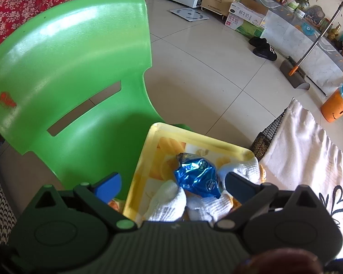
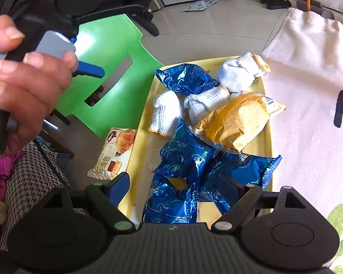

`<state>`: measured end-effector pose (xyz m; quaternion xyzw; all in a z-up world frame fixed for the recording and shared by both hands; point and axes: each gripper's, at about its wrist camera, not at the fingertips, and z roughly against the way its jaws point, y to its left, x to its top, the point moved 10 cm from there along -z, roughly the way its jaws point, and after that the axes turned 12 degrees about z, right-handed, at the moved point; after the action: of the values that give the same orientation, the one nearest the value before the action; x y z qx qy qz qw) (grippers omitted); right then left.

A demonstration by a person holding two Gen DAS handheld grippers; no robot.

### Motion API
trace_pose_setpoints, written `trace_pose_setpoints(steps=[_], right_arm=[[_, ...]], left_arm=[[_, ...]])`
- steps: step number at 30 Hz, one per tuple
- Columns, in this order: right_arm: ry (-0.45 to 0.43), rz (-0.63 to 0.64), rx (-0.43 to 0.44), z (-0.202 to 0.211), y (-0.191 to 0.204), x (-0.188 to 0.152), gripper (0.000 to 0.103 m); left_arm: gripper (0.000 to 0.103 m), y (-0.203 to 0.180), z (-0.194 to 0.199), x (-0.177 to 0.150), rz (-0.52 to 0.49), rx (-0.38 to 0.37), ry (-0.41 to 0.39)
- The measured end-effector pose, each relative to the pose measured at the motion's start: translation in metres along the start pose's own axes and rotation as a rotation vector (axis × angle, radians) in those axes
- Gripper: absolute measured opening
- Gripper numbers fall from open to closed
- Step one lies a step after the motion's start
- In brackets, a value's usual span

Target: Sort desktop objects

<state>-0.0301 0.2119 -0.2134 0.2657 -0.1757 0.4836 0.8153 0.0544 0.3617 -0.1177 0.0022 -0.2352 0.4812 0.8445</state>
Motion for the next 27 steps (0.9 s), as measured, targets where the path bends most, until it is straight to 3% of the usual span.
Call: trace_pose_setpoints(steps=[9, 17, 20, 27], right_arm=[[-0.051, -0.129, -0.081, 0.06, -0.053, -0.017, 0.084], [-0.079, -0.275, -0.169, 0.111, -0.101, -0.052, 0.085], [-0.079, -0.311, -0.171, 0.112, -0.108, -0.056, 0.085], [-0.037, -0.286, -0.202, 0.099, -0.108, -0.062, 0.085]], left_arm=[[0.102, 0.054, 0.009, -0.042, 0.227, 0.211, 0.006], [0.102, 0.078, 0.004, -0.043, 0.275, 0.275, 0.008], [0.102, 0.086, -0.006, -0.05, 0.278, 0.316, 0.052], [0.102, 0.102, -0.016, -0.046, 0.291, 0.388, 0.039]])
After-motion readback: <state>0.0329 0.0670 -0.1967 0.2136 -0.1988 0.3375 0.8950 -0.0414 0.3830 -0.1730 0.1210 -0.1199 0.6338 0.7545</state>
